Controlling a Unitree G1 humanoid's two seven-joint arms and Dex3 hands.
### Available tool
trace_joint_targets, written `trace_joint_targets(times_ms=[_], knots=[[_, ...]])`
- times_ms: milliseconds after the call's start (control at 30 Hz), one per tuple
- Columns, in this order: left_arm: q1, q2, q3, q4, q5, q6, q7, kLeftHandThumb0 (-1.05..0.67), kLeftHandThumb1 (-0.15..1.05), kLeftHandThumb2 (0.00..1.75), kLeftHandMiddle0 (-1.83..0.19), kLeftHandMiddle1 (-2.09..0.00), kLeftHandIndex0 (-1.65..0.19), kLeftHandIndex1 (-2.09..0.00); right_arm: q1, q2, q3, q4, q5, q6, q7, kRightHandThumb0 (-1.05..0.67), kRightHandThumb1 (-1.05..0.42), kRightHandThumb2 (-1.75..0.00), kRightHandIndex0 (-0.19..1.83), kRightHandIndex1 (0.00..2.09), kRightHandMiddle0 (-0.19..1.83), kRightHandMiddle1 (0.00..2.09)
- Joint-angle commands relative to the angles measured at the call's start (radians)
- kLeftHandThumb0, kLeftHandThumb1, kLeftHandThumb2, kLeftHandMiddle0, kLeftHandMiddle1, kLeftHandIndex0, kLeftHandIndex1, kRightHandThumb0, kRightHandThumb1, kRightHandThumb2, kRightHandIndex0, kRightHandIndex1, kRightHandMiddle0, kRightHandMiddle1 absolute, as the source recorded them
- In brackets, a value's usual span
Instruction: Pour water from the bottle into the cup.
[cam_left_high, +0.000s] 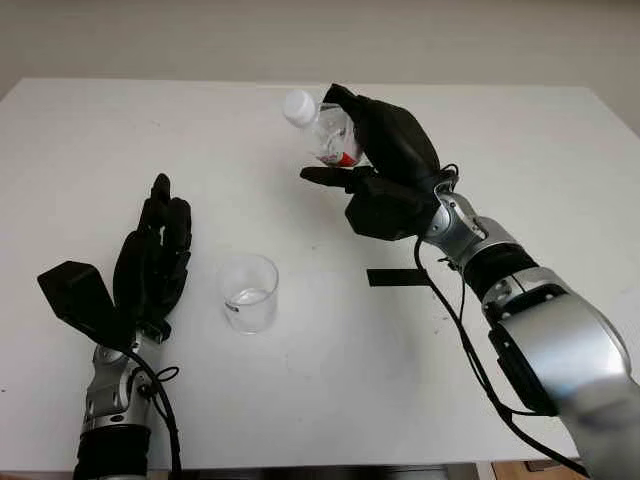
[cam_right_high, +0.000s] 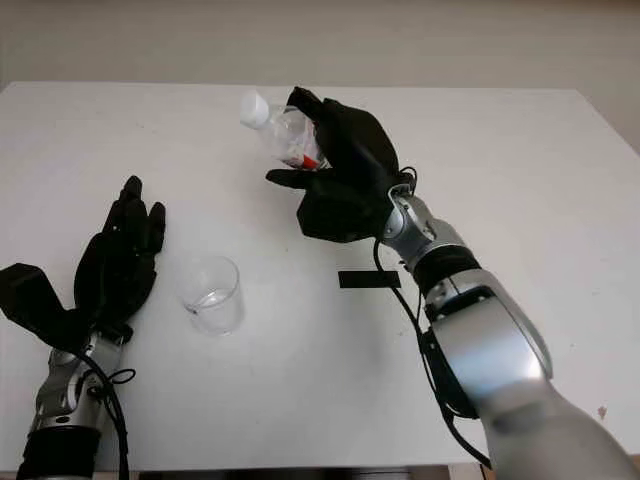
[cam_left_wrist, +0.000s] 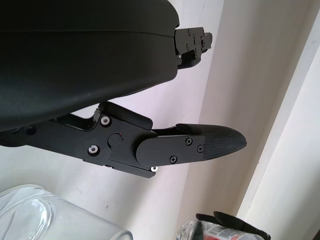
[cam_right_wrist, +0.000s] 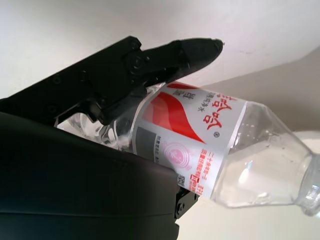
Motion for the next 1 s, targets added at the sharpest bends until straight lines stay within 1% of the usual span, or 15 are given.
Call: trace_joint_targets(times_ms=[0,167,400,533,633,733,833,967], knots=[[0.006,0.003,-0.001,-0.007,0.003,0.009,0.002,-0.74,1.05,0.44,0.1,-0.06,0.11,-0.05,-0.02,-0.015,0.031,-0.036,-0.037,-0.02,-0.053,-0.47,-1.05,-0.35,1.23,2.09,0.76,2.09],[0.007,0.002,0.0,-0.008,0.004,0.01,0.004,-0.74,1.05,0.43,0.09,-0.06,0.1,-0.06,-0.017,-0.009,0.092,-0.051,-0.115,-0.044,-0.202,-0.46,-1.05,-0.28,1.25,2.09,0.78,2.09],[0.01,0.001,-0.004,-0.012,0.01,0.008,0.012,-0.74,1.05,0.43,0.08,-0.06,0.09,-0.06,-0.031,-0.011,0.194,-0.083,-0.249,-0.042,-0.407,-0.47,-1.05,-0.29,1.29,2.09,0.85,2.09],[0.012,-0.003,-0.003,-0.015,0.003,0.009,0.01,-0.74,1.05,0.44,0.1,-0.05,0.1,-0.05,-0.033,-0.013,0.217,-0.091,-0.27,-0.07,-0.463,-0.48,-1.05,-0.28,1.26,2.09,0.85,2.09],[0.011,0.001,-0.001,-0.006,0.0,0.002,0.001,-0.74,1.05,0.43,0.1,-0.05,0.11,-0.05,-0.04,-0.015,0.237,-0.093,-0.303,-0.058,-0.544,-0.49,-1.05,-0.27,1.23,2.09,0.86,2.09],[0.015,0.002,-0.002,-0.009,0.002,0.002,-0.002,-0.74,1.05,0.43,0.1,-0.05,0.11,-0.05,-0.049,-0.016,0.255,-0.082,-0.328,-0.052,-0.62,-0.49,-1.05,-0.31,1.2,2.09,0.85,2.09],[0.017,0.0,-0.002,-0.01,0.002,-0.001,-0.005,-0.74,1.05,0.43,0.1,-0.05,0.11,-0.05,-0.057,-0.015,0.279,-0.068,-0.358,-0.033,-0.673,-0.5,-1.05,-0.31,1.21,2.09,0.85,2.09],[0.021,0.002,-0.004,-0.017,0.004,0.001,-0.007,-0.73,1.05,0.44,0.11,-0.05,0.11,-0.05,-0.074,-0.019,0.315,-0.051,-0.391,-0.038,-0.715,-0.51,-1.05,-0.34,1.24,2.09,0.87,2.09]])
